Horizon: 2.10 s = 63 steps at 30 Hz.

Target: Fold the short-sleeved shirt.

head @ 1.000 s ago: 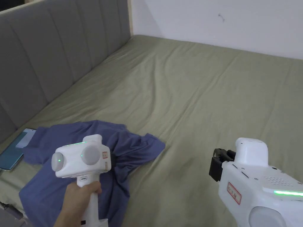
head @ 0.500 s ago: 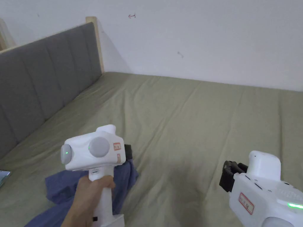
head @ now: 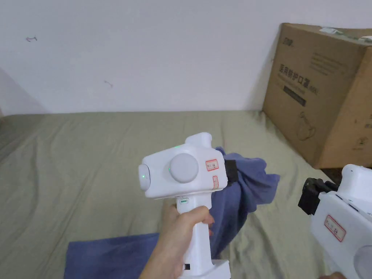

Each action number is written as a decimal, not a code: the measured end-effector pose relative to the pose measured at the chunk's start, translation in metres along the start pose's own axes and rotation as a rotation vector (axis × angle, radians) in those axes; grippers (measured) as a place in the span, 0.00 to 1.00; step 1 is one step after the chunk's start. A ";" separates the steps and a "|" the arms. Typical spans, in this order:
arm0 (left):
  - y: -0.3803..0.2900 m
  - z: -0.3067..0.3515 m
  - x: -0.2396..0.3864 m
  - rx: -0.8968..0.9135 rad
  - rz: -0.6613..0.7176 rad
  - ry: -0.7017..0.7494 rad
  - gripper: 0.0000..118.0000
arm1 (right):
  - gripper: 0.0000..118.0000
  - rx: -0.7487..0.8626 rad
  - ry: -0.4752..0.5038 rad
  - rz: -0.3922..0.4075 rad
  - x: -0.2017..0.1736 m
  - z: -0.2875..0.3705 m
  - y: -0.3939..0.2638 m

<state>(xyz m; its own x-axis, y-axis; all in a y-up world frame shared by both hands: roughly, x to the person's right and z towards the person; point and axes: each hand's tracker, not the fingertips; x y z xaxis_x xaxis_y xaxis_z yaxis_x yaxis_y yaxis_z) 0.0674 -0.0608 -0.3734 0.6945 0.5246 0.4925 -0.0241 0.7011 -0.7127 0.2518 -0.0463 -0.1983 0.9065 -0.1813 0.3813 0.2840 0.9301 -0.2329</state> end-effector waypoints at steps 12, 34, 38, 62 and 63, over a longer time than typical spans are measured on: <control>-0.181 -0.118 -0.015 -0.486 -0.092 0.133 0.08 | 0.02 -0.095 -0.089 0.059 0.023 -0.021 -0.028; -0.150 0.065 -0.162 -0.254 -0.006 0.381 0.00 | 0.02 -0.230 0.084 0.153 -0.058 -0.052 -0.064; -0.140 0.076 -0.189 -0.181 0.073 0.449 0.00 | 0.02 -0.263 0.110 0.180 -0.072 -0.075 -0.082; -0.070 0.038 -0.305 -0.223 0.070 0.694 0.01 | 0.02 -0.446 0.111 0.075 -0.023 -0.145 -0.108; -0.068 0.040 -0.304 -0.226 0.076 0.687 0.01 | 0.03 -0.459 0.131 0.086 -0.019 -0.152 -0.104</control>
<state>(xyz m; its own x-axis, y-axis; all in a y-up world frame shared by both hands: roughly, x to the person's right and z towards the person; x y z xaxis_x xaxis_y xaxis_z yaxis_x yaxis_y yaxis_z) -0.1708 -0.2488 -0.4543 0.9934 0.0941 0.0653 0.0071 0.5185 -0.8551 0.2530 -0.1880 -0.3176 0.9562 -0.1761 0.2339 0.2878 0.7119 -0.6406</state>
